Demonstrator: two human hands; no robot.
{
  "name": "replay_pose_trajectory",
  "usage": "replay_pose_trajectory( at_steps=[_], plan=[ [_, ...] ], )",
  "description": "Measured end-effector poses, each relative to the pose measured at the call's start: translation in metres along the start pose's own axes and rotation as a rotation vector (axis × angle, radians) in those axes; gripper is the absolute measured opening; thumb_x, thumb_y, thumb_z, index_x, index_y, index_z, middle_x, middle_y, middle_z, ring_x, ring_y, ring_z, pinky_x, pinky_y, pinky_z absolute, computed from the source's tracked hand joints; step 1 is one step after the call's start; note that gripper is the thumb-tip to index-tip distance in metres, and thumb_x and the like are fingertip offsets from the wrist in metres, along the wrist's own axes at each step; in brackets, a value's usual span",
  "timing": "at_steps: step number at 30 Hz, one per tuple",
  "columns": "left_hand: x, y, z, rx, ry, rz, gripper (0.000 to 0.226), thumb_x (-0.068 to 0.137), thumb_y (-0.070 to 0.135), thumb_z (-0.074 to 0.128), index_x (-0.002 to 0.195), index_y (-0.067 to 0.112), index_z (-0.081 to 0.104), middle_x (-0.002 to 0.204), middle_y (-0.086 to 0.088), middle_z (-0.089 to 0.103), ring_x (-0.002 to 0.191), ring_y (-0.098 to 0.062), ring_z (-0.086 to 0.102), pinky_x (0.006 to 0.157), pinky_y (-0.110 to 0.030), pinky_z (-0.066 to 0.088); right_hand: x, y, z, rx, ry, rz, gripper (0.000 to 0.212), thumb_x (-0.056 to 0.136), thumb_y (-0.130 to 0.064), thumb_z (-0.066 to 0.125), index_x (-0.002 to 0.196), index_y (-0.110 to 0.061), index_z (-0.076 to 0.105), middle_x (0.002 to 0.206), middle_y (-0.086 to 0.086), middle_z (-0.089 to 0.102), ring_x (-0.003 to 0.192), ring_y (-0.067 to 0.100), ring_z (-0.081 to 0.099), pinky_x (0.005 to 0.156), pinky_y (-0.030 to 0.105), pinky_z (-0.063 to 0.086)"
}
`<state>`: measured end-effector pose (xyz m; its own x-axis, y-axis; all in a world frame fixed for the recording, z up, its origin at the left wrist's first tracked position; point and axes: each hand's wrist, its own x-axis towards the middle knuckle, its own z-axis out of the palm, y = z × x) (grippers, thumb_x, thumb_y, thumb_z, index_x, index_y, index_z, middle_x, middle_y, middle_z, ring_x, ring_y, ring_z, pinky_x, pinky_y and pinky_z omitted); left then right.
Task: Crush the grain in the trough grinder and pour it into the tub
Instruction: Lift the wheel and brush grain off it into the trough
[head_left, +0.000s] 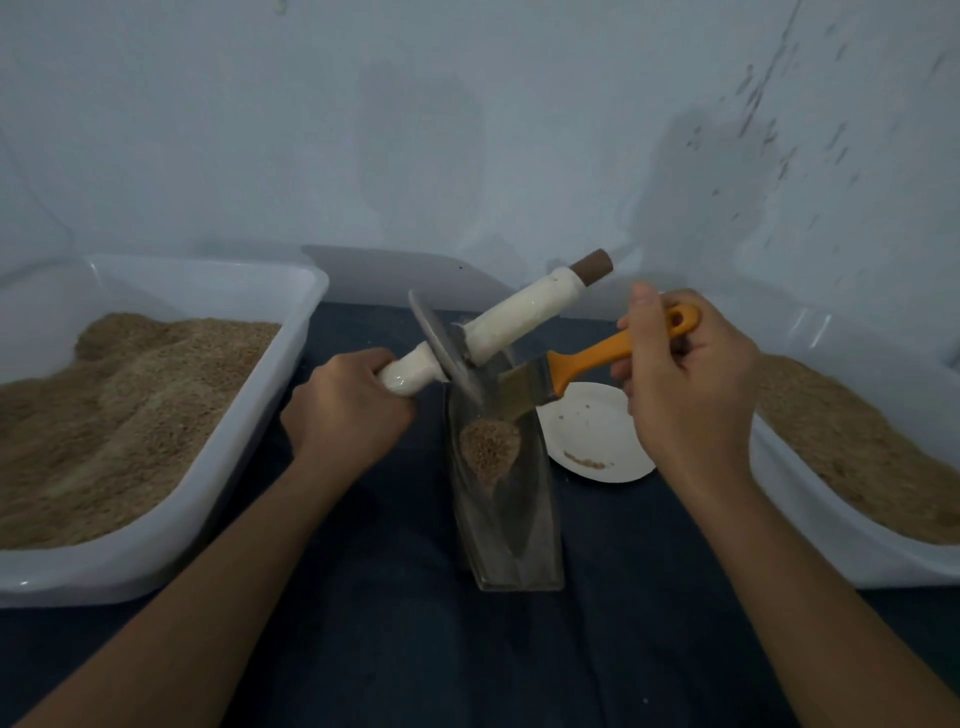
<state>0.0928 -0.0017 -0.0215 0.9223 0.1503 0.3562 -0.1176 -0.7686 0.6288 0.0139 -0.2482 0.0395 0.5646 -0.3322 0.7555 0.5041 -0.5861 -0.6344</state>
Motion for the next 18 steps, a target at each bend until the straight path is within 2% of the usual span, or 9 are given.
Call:
replay_pose_trajectory(
  at_steps=[2, 4, 6, 7, 10, 14, 16, 18],
  plan=[
    [0.001, -0.001, 0.0, -0.038, -0.016, -0.018, 0.018, 0.069, 0.038, 0.073, 0.082, 0.043, 0.062, 0.067, 0.011, 0.063, 0.067, -0.013, 0.06, 0.058, -0.026, 0.037, 0.003, 0.003, -0.006, -0.05, -0.041, -0.053, 0.041, 0.104, -0.052, 0.053, 0.083, -0.019, 0.062, 0.063, -0.001, 0.062, 0.057, 0.017, 0.063, 0.055, 0.04, 0.053],
    [0.003, -0.002, 0.0, -0.054, -0.026, -0.031, 0.02, 0.069, 0.037, 0.073, 0.083, 0.043, 0.062, 0.068, 0.011, 0.064, 0.068, -0.015, 0.061, 0.059, -0.027, 0.039, 0.006, 0.007, -0.014, -0.145, -0.103, -0.18, 0.034, 0.104, -0.051, 0.052, 0.087, -0.024, 0.062, 0.065, -0.003, 0.058, 0.059, 0.016, 0.059, 0.056, 0.032, 0.048],
    [0.005, -0.004, 0.0, -0.041, -0.025, -0.041, 0.016, 0.07, 0.038, 0.074, 0.081, 0.038, 0.063, 0.07, 0.011, 0.064, 0.069, -0.016, 0.062, 0.061, -0.028, 0.041, 0.006, 0.014, -0.02, -0.241, -0.2, -0.297, 0.032, 0.105, -0.048, 0.053, 0.09, -0.022, 0.065, 0.07, -0.008, 0.056, 0.065, 0.013, 0.055, 0.059, 0.022, 0.041],
    [0.005, -0.005, 0.0, -0.03, -0.027, -0.04, 0.015, 0.07, 0.038, 0.074, 0.08, 0.037, 0.063, 0.071, 0.011, 0.065, 0.069, -0.016, 0.062, 0.061, -0.028, 0.041, 0.005, 0.018, -0.022, -0.294, -0.26, -0.331, 0.032, 0.105, -0.046, 0.054, 0.093, -0.02, 0.068, 0.075, -0.008, 0.058, 0.069, 0.011, 0.055, 0.064, 0.022, 0.041],
    [0.004, -0.005, 0.001, 0.013, -0.04, -0.006, 0.015, 0.072, 0.039, 0.075, 0.079, 0.036, 0.063, 0.073, 0.012, 0.064, 0.072, -0.017, 0.062, 0.06, -0.028, 0.038, -0.003, 0.033, -0.031, -0.456, -0.414, -0.376, 0.028, 0.1, -0.041, 0.06, 0.107, -0.017, 0.075, 0.09, -0.005, 0.06, 0.081, 0.011, 0.053, 0.071, 0.029, 0.044],
    [0.001, -0.003, 0.002, 0.063, -0.035, 0.043, 0.014, 0.072, 0.037, 0.074, 0.082, 0.038, 0.065, 0.071, 0.015, 0.062, 0.069, -0.013, 0.059, 0.057, -0.025, 0.034, -0.017, 0.041, -0.039, -0.584, -0.559, -0.469, 0.033, 0.095, -0.04, 0.058, 0.107, -0.018, 0.079, 0.088, -0.001, 0.06, 0.079, 0.018, 0.053, 0.064, 0.038, 0.048],
    [0.0, -0.002, 0.003, 0.096, -0.024, 0.069, 0.013, 0.073, 0.035, 0.074, 0.081, 0.038, 0.064, 0.069, 0.016, 0.059, 0.063, -0.007, 0.052, 0.054, -0.023, 0.031, -0.023, 0.041, -0.041, -0.689, -0.632, -0.533, 0.026, 0.092, -0.035, 0.063, 0.105, -0.021, 0.081, 0.085, -0.001, 0.062, 0.078, 0.021, 0.056, 0.061, 0.04, 0.048],
    [-0.001, -0.001, 0.003, 0.13, -0.021, 0.097, 0.012, 0.074, 0.034, 0.074, 0.081, 0.037, 0.065, 0.068, 0.015, 0.059, 0.064, -0.007, 0.053, 0.054, -0.023, 0.032, -0.026, 0.039, -0.044, -0.757, -0.725, -0.506, 0.022, 0.091, -0.035, 0.069, 0.109, -0.028, 0.079, 0.089, -0.006, 0.063, 0.082, 0.017, 0.055, 0.066, 0.037, 0.048]
  ],
)
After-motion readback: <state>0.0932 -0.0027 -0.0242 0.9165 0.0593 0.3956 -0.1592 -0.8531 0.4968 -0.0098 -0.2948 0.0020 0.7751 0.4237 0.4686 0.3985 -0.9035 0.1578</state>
